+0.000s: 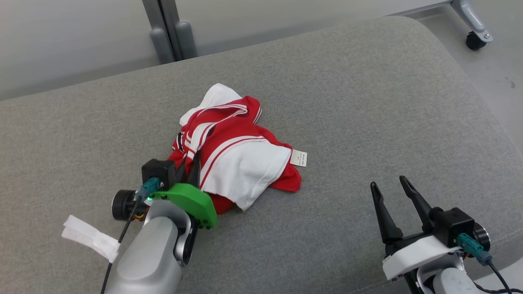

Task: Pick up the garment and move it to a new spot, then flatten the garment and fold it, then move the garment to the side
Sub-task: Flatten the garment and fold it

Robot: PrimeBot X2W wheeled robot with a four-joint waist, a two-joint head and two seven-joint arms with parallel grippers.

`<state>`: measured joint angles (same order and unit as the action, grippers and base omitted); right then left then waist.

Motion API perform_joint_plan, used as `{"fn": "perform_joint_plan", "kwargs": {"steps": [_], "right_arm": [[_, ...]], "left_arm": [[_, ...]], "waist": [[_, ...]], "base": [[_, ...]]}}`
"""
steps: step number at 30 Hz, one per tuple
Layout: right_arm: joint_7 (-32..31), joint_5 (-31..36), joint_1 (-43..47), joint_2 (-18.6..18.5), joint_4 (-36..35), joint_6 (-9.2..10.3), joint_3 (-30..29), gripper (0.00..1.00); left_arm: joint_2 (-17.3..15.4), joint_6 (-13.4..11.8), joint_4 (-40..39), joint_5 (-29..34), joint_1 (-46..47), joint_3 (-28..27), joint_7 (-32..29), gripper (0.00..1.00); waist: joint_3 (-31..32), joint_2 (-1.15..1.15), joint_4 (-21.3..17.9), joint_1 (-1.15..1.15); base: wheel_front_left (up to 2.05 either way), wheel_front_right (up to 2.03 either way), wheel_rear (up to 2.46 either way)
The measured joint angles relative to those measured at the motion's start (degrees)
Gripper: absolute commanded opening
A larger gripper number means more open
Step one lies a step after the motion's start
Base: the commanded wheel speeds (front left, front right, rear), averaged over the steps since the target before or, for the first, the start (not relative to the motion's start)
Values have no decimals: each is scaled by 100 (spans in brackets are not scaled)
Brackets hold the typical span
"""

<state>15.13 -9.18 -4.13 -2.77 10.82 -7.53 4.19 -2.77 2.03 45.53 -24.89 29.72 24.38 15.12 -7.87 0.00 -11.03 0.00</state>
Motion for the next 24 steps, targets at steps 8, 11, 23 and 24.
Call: {"fn": "perform_joint_plan", "kwargs": {"steps": [8, 11, 23, 24], "right_arm": [[0, -5, -6, 0, 25, 0, -27, 100], [1, -4, -12, 0, 53, 0, -8, 100], [0, -46, -49, -1, 105, 0, 177, 100], [0, -47, -51, -1, 97, 0, 163, 100]], "left_arm": [[-2, 98, -1027, 46, 332, 334, 0, 0], [0, 99, -1376, -55, 716, 702, -1, 0], [9, -531, -2341, -1313, 2198, 1316, 1, 0], [11, -589, -2282, -1374, 2194, 1295, 0, 0]], "waist": [[99, 0, -13, 0], [137, 0, -43, 0], [223, 0, -353, 0], [209, 0, -359, 0]], "base": [[0, 0, 0], [0, 0, 0], [0, 0, 0], [0, 0, 0]]}}
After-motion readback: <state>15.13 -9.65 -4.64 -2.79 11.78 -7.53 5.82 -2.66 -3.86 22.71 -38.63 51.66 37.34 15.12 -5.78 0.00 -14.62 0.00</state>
